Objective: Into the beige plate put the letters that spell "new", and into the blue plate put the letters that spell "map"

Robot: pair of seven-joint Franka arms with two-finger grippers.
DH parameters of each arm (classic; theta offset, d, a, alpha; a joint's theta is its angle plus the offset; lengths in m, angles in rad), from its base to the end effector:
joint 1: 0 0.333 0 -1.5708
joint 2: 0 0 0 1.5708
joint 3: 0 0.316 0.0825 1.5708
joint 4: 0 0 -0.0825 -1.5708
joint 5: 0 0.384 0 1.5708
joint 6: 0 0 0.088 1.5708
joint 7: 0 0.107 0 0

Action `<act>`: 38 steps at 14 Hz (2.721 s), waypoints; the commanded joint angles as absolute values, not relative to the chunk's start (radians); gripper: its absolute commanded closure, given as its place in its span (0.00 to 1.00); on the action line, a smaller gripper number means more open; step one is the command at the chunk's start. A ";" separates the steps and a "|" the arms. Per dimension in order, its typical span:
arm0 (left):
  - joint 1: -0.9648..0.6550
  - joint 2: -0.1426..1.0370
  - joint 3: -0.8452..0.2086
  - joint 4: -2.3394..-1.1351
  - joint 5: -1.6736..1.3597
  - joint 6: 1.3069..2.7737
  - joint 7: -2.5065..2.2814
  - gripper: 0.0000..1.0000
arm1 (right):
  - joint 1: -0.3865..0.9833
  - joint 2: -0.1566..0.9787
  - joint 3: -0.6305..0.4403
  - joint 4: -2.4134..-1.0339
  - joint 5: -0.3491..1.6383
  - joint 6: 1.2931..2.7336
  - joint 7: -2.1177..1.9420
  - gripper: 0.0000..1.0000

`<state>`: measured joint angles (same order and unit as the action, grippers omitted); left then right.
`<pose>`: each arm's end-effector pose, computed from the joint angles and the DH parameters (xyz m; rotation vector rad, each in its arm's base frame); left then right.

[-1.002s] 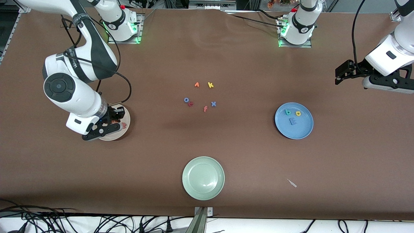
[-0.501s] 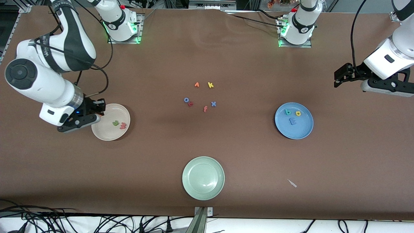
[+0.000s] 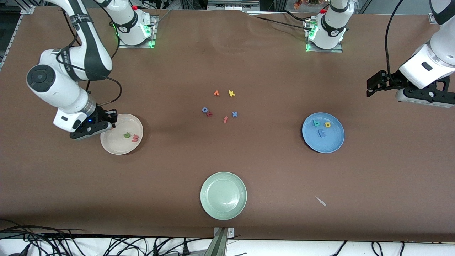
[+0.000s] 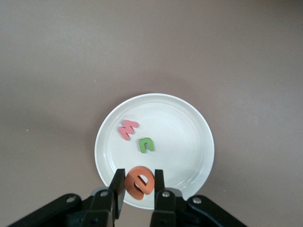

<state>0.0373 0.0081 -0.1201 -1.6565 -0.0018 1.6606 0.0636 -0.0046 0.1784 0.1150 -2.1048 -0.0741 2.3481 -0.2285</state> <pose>0.5607 -0.0465 0.5872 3.1305 -0.2293 -0.0062 0.5733 0.0613 0.3404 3.0441 0.5959 0.0999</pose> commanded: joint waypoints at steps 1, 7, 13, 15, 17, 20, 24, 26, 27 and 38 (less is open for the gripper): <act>0.046 0.015 -0.123 -1.641 -0.002 1.661 0.069 0.00 | 0.044 0.138 0.046 -2.230 -0.046 2.479 -0.244 0.78; 0.046 0.015 -0.123 -1.641 -0.002 1.660 0.071 0.00 | 0.040 0.218 0.029 -2.272 -0.046 2.589 -0.247 0.59; 0.046 0.015 -0.123 -1.641 -0.002 1.661 0.071 0.00 | 0.041 0.190 0.034 -2.235 -0.048 2.556 -0.187 0.06; 0.044 0.015 -0.123 -1.641 -0.002 1.661 0.071 0.00 | 0.043 0.163 0.043 -2.153 -0.048 2.428 -0.160 0.02; 0.044 0.015 -0.123 -1.641 -0.002 1.661 0.071 0.00 | 0.041 0.143 0.072 -2.032 -0.046 2.245 -0.108 0.02; 0.043 0.015 -0.123 -1.641 -0.002 1.661 0.071 0.00 | 0.043 0.109 0.100 -1.864 -0.043 2.016 -0.074 0.01; 0.044 0.015 -0.123 -1.641 -0.002 1.661 0.071 0.00 | 0.043 0.100 0.103 -1.680 -0.041 1.757 -0.051 0.01; 0.044 0.015 -0.123 -1.643 -0.002 1.661 0.069 0.00 | 0.043 0.100 0.103 -1.669 -0.034 1.715 -0.043 0.01; 0.046 0.015 -0.123 -1.641 -0.003 1.661 0.071 0.00 | 0.041 0.098 0.101 -1.667 0.006 1.704 -0.046 0.01; 0.038 0.015 -0.123 -1.641 -0.003 1.661 0.069 0.00 | 0.061 0.103 0.103 -1.592 0.025 1.655 -0.037 0.00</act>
